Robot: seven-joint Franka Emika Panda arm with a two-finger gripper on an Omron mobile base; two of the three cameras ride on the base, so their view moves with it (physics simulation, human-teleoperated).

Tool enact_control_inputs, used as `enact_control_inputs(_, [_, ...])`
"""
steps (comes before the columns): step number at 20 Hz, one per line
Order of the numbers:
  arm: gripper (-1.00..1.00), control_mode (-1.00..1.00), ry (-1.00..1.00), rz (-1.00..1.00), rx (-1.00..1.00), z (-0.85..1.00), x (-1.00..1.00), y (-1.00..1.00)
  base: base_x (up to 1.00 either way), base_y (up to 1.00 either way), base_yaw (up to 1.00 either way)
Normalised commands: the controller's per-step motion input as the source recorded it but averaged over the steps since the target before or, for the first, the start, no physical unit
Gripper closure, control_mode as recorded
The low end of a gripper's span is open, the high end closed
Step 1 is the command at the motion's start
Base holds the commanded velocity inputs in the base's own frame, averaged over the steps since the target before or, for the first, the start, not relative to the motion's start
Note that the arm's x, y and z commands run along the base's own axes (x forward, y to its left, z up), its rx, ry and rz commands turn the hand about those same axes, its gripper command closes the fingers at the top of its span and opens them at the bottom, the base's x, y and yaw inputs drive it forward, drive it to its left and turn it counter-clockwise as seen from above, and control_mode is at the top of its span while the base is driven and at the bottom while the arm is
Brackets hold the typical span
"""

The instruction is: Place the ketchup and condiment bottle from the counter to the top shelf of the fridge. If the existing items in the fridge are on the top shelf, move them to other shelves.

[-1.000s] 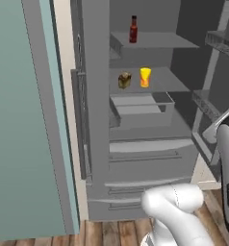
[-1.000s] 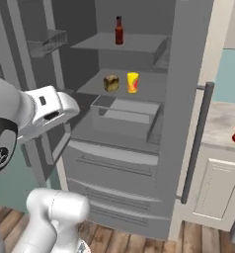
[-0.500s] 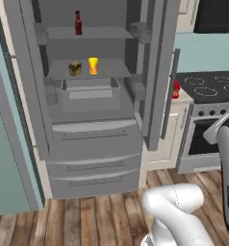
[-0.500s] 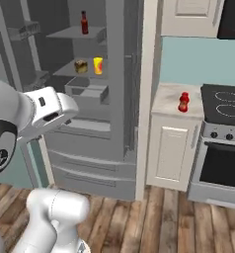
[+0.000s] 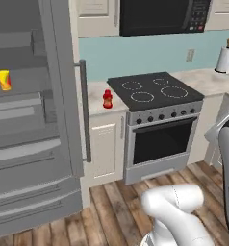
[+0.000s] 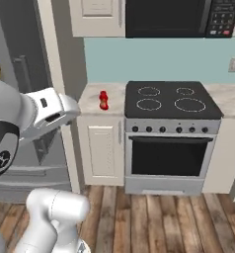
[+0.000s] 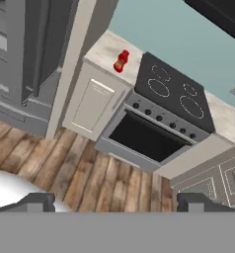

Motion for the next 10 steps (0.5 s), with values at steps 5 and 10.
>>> enact_control_inputs(5, [-1.0,1.0,0.0,0.0,0.0,0.0,0.0,0.0,1.0,-0.43,-0.05])
enact_control_inputs(10, [-1.0,1.0,0.0,0.0,0.0,0.0,0.0,0.0,0.99,-0.02,0.16])
